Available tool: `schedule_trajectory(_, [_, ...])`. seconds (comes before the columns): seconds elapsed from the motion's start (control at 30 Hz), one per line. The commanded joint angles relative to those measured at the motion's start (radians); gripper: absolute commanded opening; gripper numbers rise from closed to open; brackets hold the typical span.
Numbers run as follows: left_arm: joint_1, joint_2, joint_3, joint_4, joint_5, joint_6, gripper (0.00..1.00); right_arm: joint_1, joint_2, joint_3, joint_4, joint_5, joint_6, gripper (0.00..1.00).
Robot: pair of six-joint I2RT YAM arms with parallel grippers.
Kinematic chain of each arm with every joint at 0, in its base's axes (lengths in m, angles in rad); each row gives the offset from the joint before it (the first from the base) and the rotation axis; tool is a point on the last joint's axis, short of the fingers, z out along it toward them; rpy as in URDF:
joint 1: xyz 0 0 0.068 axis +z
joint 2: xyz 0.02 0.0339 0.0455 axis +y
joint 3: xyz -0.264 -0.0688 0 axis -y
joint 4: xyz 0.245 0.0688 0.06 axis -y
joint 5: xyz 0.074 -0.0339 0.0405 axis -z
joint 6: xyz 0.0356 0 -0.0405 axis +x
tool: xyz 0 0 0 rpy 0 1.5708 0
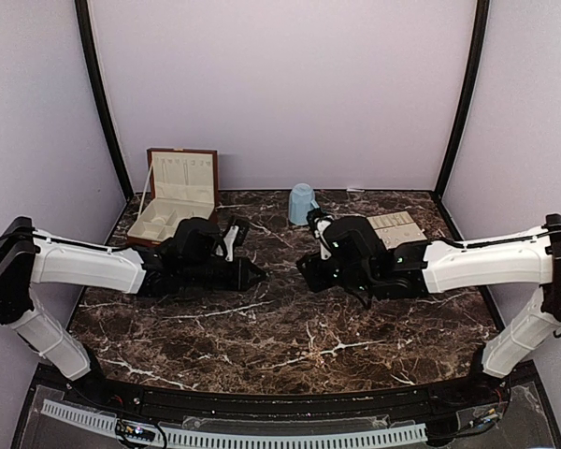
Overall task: Organize the mixed jewelry
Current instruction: Pass from the right arm to the left, then place the bangle in the larger divider.
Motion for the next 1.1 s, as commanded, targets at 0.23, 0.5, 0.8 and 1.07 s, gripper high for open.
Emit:
schedule_trajectory(0.23, [-0.001,-0.122,-0.009,-0.161,-0.093,0.065,0.06,-0.012,-0.105,-0.097,0.061,0.074,0.035,0.34])
schedule_trajectory(0.5, [0.056,-0.210,0.005,-0.315,-0.137,0.133,0.06,-0.017,-0.152,-0.141,0.055,0.099,0.047,0.34])
schedule_trajectory(0.8, [0.288,-0.293,0.021,-0.427,-0.124,0.302,0.06,-0.024,-0.185,-0.172,0.057,0.109,0.054,0.34])
schedule_trajectory(1.07, [0.488,-0.233,0.147,-0.519,-0.102,0.452,0.06,-0.027,-0.210,-0.192,0.057,0.116,0.059,0.34])
